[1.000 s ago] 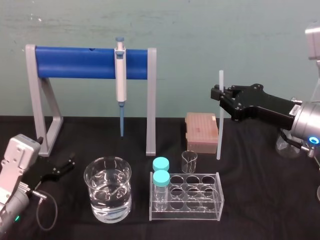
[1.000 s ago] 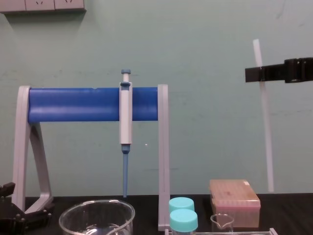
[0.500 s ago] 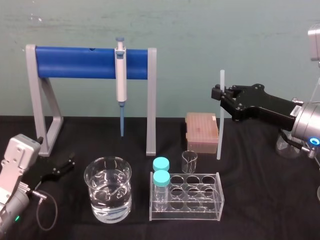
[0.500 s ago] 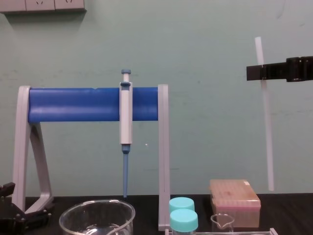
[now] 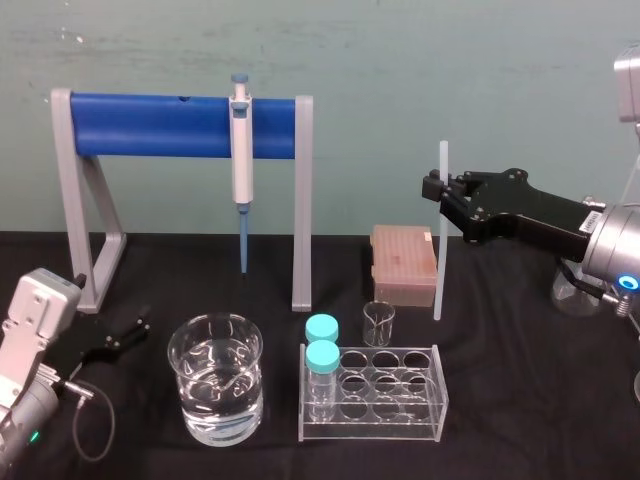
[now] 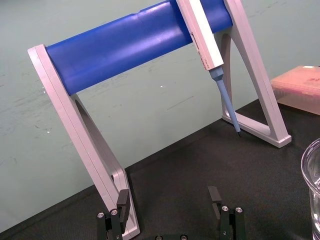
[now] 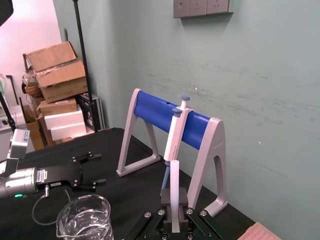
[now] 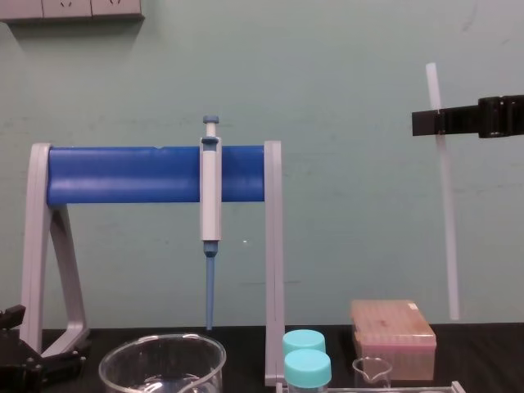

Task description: Pick up the stirring rod with one hand, then place it down.

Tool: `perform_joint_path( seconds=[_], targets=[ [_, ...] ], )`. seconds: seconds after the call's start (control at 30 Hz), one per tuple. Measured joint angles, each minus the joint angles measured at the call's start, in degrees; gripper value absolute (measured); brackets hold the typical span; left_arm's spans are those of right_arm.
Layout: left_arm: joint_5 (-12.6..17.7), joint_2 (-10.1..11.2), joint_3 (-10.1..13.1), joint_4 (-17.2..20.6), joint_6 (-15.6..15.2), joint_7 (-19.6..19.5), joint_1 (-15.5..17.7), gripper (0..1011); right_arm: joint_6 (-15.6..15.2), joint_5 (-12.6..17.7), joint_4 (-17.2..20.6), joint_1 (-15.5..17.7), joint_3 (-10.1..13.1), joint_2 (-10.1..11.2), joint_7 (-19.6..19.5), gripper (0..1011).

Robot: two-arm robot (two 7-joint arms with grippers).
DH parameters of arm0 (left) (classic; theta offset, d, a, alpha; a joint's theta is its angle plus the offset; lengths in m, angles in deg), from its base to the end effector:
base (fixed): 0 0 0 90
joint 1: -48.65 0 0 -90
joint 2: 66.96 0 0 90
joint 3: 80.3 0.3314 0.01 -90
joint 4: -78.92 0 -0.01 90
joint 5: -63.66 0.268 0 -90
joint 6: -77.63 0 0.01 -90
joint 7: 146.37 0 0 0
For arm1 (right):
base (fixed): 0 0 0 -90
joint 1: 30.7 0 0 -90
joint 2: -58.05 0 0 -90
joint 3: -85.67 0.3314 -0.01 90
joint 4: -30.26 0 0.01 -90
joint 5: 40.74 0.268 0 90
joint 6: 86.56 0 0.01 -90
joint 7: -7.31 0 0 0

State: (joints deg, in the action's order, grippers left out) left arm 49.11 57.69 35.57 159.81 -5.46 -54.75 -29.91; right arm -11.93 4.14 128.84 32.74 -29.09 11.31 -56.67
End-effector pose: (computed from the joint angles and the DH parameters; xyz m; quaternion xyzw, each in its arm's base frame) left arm 0.3263 0.1170 -0.3279 0.1415 -0.1325 0.5799 0.7913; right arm 0.3674 -0.1182 -0.1552 -0.0389 -0.0233 -0.3474 0.9366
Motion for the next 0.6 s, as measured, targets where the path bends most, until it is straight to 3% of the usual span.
perform_joint_path(
  seconds=[0.6],
  targets=[
    [0.0,0.0,0.0,0.0,0.0,0.0,0.0,1005,-0.1,0.0,0.0,-0.1,0.0,0.0,0.1,69]
  ],
)
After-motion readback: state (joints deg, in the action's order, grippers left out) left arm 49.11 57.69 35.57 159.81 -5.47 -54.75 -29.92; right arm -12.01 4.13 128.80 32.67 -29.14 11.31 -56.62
